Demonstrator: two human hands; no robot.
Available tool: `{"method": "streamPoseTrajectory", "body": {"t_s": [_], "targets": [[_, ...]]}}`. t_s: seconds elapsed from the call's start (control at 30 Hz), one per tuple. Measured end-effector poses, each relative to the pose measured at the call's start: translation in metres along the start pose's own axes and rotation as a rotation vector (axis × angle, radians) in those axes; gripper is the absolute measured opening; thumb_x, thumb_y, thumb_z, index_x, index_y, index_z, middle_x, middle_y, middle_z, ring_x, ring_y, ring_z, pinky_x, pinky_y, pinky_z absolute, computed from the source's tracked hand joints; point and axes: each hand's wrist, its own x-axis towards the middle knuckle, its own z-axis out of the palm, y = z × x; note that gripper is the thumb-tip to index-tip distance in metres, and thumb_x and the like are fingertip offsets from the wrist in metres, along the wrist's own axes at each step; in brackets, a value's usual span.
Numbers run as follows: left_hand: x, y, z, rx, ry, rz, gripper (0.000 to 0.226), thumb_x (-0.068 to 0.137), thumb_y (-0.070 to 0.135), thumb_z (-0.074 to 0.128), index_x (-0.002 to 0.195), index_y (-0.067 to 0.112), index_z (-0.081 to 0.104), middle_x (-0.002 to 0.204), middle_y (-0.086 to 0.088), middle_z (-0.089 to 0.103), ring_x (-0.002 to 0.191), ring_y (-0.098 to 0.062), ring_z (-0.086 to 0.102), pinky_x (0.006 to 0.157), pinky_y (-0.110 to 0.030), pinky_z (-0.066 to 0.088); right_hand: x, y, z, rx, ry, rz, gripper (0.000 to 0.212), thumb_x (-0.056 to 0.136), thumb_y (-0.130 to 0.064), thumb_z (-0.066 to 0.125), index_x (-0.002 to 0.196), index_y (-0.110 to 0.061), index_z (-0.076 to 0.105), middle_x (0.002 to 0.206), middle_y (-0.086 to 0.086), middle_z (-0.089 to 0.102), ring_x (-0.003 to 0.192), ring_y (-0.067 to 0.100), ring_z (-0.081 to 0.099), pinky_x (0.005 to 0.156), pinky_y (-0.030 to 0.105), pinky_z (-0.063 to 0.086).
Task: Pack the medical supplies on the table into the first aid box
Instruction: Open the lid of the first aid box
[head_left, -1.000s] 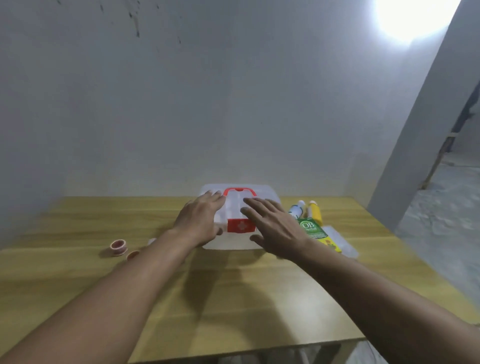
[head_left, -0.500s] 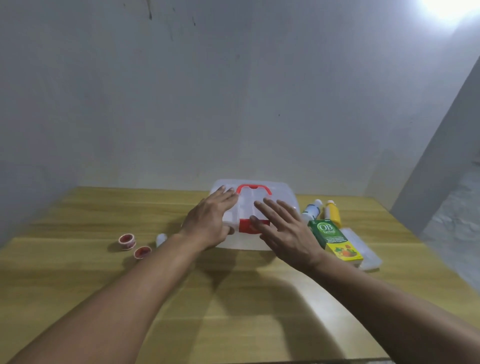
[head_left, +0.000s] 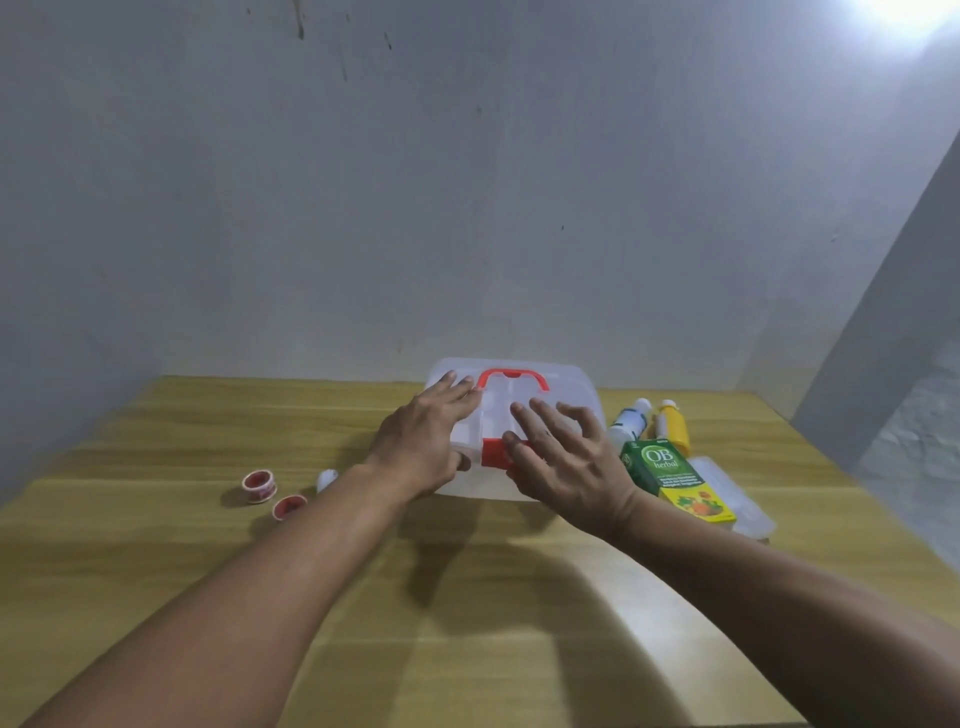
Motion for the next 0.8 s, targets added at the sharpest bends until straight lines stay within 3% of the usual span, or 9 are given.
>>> {"method": "streamPoseTrajectory", "body": {"t_s": [0.57,0.7,0.8], "targets": [[0.000,-0.002,0.000,0.021,-0.016,0.013,0.086,0.076,0.020,0.078,0.149,0.026,0.032,0.159,0.014,0.022,0.148,-0.005,0.011,0.114,-0.038,0.034,0.001,-0.001,0.003,-0.085,-0.039,-0.105,0.026,0.088,-0.023,0.062,0.103,-0.001,0.059,0.109,0.029,0.069,0.096,0.044,0.068,0.077,0.051,0.055],[0.001,-0.004,0.000,0.015,0.002,0.022,0.086,0.076,0.020,0.078,0.148,0.027,0.033,0.158,0.016,0.023,0.148,-0.003,0.011,0.114,-0.036,0.035,-0.006,0.010,0.005,-0.005,-0.046,-0.093,0.031,0.091,-0.028,0.060,0.114,-0.007,0.054,0.120,0.025,0.065,0.105,0.041,0.065,0.081,0.048,0.053],[0.003,-0.007,0.000,-0.010,-0.001,0.029,0.086,0.075,0.019,0.079,0.147,0.028,0.034,0.157,0.017,0.025,0.147,0.000,0.012,0.115,-0.031,0.032,-0.004,0.022,0.005,0.091,-0.043,-0.122,0.039,0.091,-0.035,0.062,0.119,-0.011,0.050,0.123,0.023,0.064,0.101,0.038,0.064,0.075,0.045,0.051]]}}
